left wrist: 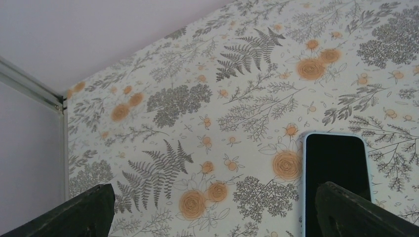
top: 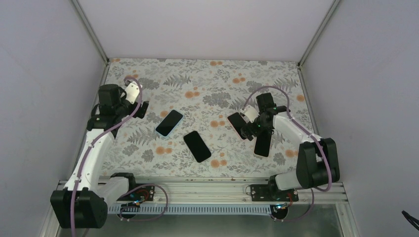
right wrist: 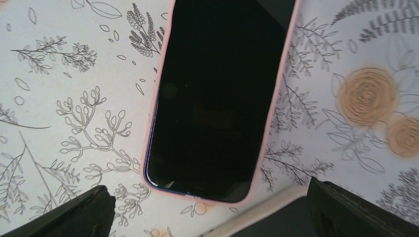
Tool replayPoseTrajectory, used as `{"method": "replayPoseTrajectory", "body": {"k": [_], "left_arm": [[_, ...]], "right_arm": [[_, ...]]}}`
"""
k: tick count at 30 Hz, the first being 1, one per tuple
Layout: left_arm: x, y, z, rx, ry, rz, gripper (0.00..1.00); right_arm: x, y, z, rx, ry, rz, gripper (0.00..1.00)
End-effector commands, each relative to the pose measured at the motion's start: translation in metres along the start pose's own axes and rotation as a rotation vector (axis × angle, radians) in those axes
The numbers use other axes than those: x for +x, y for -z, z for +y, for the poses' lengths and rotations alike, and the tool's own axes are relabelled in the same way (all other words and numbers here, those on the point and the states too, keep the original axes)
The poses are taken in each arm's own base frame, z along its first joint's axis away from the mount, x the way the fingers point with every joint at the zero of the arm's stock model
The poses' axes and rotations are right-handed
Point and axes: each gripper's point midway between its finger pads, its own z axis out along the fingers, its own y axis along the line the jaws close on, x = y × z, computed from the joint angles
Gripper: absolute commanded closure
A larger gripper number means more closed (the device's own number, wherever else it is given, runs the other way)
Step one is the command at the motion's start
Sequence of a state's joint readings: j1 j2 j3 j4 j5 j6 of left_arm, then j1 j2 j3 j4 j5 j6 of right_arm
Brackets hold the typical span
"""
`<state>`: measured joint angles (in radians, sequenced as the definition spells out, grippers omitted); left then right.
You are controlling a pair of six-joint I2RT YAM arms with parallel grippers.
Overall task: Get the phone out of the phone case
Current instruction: Pick up the phone at the center of the board.
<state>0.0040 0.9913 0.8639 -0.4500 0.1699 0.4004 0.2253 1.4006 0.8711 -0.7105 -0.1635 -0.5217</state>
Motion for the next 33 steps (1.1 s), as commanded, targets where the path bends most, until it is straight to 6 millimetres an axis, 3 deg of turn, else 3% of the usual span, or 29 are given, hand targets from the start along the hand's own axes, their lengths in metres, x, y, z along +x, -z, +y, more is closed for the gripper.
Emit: {"method": "replayPoseTrajectory", "body": {"k": [1, 13, 20, 25, 28, 33], "left_arm": [[-0.013, -0.003, 0.003, 0.021, -0.043, -0.005, 0.0], [-0.015, -0.018, 0.002, 0.049, -0.044, 0.001, 0.0], [-0.015, -0.026, -0.003, 0.097, -0.056, 0.011, 0.0], [-0.012, -0.032, -0.007, 0.123, -0.059, 0.023, 0.0], [-0.007, -0.036, -0.01, 0.14, -0.057, 0.034, 0.0], [-0.007, -0.039, -0.025, 0.224, -0.065, 0.026, 0.0]], "right_arm": [[-0.014, -0.015, -0.001, -0.009, 0.009, -0.006, 0.0], [-0.025, -0.066, -0.013, 0.0, 0.011, 0.085, 0.0], [-0.015, -0.08, -0.012, -0.006, 0.024, 0.137, 0.0], [-0.005, -0.078, -0.016, 0.048, 0.041, 0.163, 0.0], [0.004, -0.077, -0.016, 0.069, 0.055, 0.187, 0.06], [0.008, -0.078, -0.023, 0.12, 0.07, 0.202, 0.23]]}}
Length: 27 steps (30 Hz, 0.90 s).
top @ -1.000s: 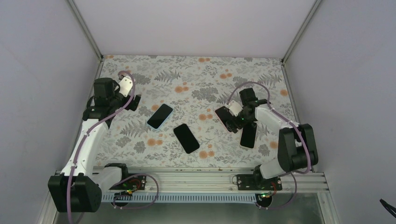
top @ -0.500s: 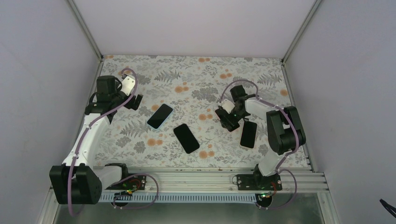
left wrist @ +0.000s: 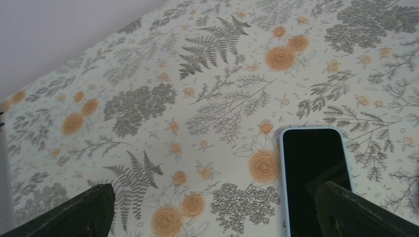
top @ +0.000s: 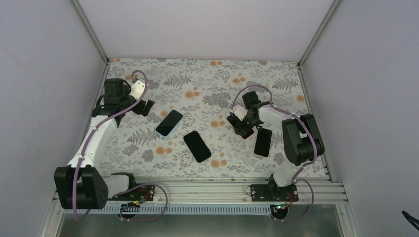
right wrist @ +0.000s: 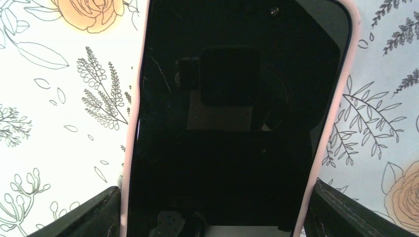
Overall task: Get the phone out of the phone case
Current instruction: Pick up the phone at the center of the board.
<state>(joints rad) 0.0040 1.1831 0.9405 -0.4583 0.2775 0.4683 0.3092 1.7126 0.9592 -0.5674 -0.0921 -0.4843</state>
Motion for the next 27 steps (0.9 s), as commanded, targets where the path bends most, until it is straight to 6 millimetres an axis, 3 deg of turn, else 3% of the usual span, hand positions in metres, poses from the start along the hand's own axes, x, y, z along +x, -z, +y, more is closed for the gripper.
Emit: {"method": "replayPoseTrajectory", "body": {"k": [1, 4, 5, 10, 13, 18, 22, 27], "left_arm": [[-0.015, -0.001, -0.014, 0.101, -0.036, -0.04, 0.0], [-0.039, 0.0, -0.033, 0.211, -0.077, -0.061, 0.0], [-0.048, -0.001, -0.041, 0.259, -0.088, -0.064, 0.0], [-0.086, -0.012, -0.101, 0.633, -0.042, 0.024, 0.0], [-0.094, -0.036, -0.13, 0.791, -0.004, 0.117, 0.0], [-0.103, -0.063, -0.164, 0.912, 0.051, 0.199, 0.0], [-0.108, -0.071, -0.179, 0.989, 0.122, 0.233, 0.0], [-0.11, -0.073, -0.188, 1.049, 0.152, 0.246, 0.0]], "right_arm": [[0.021, -0.008, -0.019, 0.129, 0.038, 0.087, 0.25], [-0.005, 0.011, -0.018, 0.135, 0.07, -0.002, 0.29], [-0.02, 0.027, -0.015, 0.149, 0.095, -0.062, 0.3], [-0.078, 0.073, 0.018, 0.173, 0.221, -0.251, 0.3], [-0.105, 0.09, 0.033, 0.191, 0.268, -0.323, 0.3], [-0.144, 0.109, 0.047, 0.268, 0.31, -0.419, 0.31], [-0.171, 0.131, 0.051, 0.304, 0.305, -0.519, 0.3], [-0.187, 0.137, 0.063, 0.332, 0.359, -0.547, 0.29]]}}
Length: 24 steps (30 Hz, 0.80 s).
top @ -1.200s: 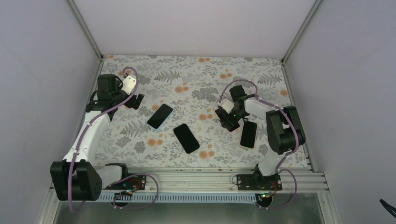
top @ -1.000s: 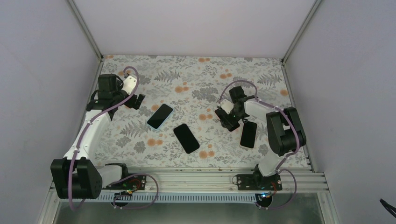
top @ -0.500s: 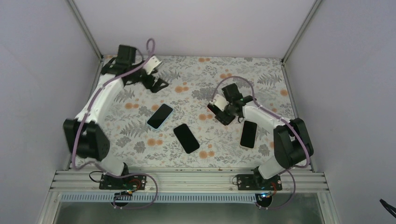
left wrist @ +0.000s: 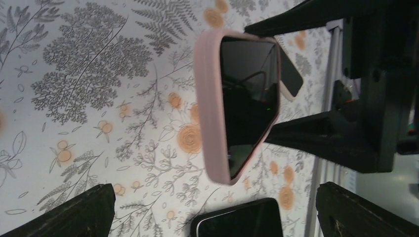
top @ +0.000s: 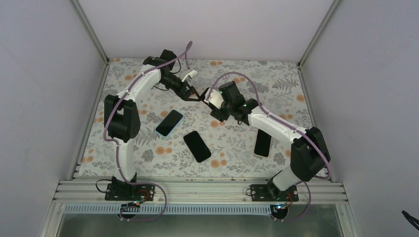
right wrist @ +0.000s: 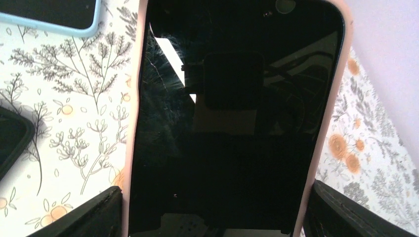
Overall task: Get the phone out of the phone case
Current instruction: Pick up the phone at the center of the board.
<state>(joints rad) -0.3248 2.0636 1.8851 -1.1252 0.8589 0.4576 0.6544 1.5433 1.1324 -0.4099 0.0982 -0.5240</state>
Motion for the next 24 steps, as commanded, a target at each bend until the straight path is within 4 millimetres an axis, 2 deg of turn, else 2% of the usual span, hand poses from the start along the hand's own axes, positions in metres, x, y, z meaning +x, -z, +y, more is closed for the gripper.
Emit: {"method": "replayPoseTrajectory", "body": {"k": [1, 10, 11, 12, 15, 16, 17, 19, 21, 24], "left_arm": [[-0.013, 0.006, -0.022, 0.107, 0.033, -0.035, 0.0], [-0.01, -0.006, -0.022, 0.131, 0.044, -0.01, 0.0], [-0.009, -0.007, -0.022, 0.134, 0.044, -0.009, 0.03], [-0.008, -0.007, -0.023, 0.14, 0.043, -0.009, 0.08], [-0.007, -0.007, -0.026, 0.156, 0.03, -0.013, 0.54], [-0.008, -0.006, -0.027, 0.159, 0.024, -0.018, 0.67], [-0.011, -0.005, -0.029, 0.162, 0.015, -0.025, 0.74], [-0.016, 0.0, -0.034, 0.165, -0.012, -0.042, 0.85], [-0.022, 0.007, -0.042, 0.174, -0.043, -0.062, 0.95], [-0.026, 0.019, -0.059, 0.189, -0.107, -0.079, 0.98]], "right_arm": [[-0.047, 0.008, -0.014, 0.09, 0.029, -0.116, 0.29], [-0.081, 0.017, -0.01, 0.107, 0.041, -0.186, 0.29], [-0.083, 0.019, -0.008, 0.099, 0.047, -0.19, 0.28], [-0.083, 0.021, -0.007, 0.099, 0.051, -0.192, 0.28], [-0.083, 0.025, -0.004, 0.094, 0.055, -0.192, 0.27], [-0.083, 0.026, -0.003, 0.087, 0.057, -0.196, 0.27], [-0.082, 0.028, 0.0, 0.075, 0.062, -0.198, 0.25], [-0.08, 0.032, 0.01, 0.019, 0.091, -0.202, 0.16], [-0.071, 0.036, 0.029, -0.085, 0.137, -0.173, 0.03], [-0.043, 0.057, 0.057, -0.256, 0.228, -0.12, 0.0]]}}
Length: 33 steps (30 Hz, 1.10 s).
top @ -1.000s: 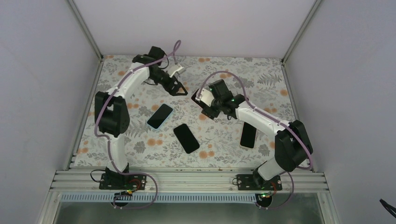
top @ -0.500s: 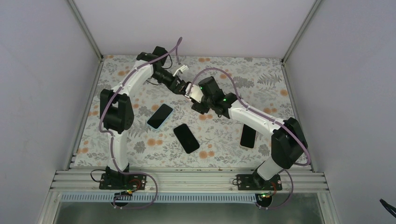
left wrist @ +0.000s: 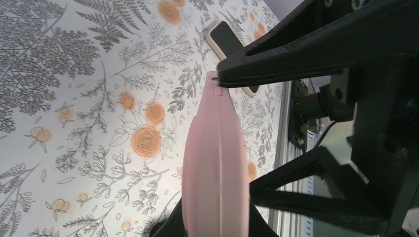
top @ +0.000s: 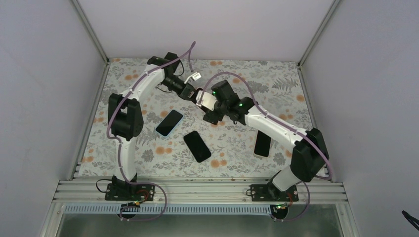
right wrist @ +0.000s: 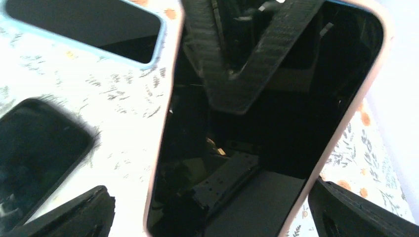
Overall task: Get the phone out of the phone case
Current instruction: Pick up the phone at the center of the board.
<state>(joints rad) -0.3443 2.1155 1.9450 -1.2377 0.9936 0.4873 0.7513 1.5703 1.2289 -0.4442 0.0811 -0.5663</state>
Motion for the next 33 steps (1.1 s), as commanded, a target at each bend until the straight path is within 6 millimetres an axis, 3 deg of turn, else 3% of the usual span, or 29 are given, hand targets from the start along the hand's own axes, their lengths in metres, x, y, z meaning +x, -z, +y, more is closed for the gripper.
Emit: {"method": "replayPoseTrajectory", "body": {"k": [1, 7, 11, 15, 21, 33], "left_arm": [[-0.021, 0.026, -0.044, 0.025, -0.183, -0.074, 0.98], [0.003, 0.043, -0.075, -0.101, -0.434, -0.079, 0.98], [0.009, 0.051, -0.091, -0.266, -0.628, -0.123, 0.98], [0.015, 0.044, -0.105, -0.316, -0.713, -0.12, 0.98], [0.025, 0.032, -0.108, -0.325, -0.734, -0.08, 0.98], [0.034, 0.02, -0.149, -0.235, -0.778, -0.061, 0.98]], "right_arm": [[0.001, 0.052, 0.034, -0.215, 0.116, -0.058, 0.0], [0.026, 0.122, 0.019, -0.311, 0.11, -0.268, 0.0], [0.035, 0.135, 0.005, -0.34, 0.108, -0.335, 0.0], [0.037, 0.122, 0.015, -0.427, 0.114, -0.349, 0.0], [0.024, 0.114, 0.016, -0.517, 0.097, -0.402, 0.0], [0.03, 0.045, -0.011, -0.553, 0.018, -0.293, 0.03]]}}
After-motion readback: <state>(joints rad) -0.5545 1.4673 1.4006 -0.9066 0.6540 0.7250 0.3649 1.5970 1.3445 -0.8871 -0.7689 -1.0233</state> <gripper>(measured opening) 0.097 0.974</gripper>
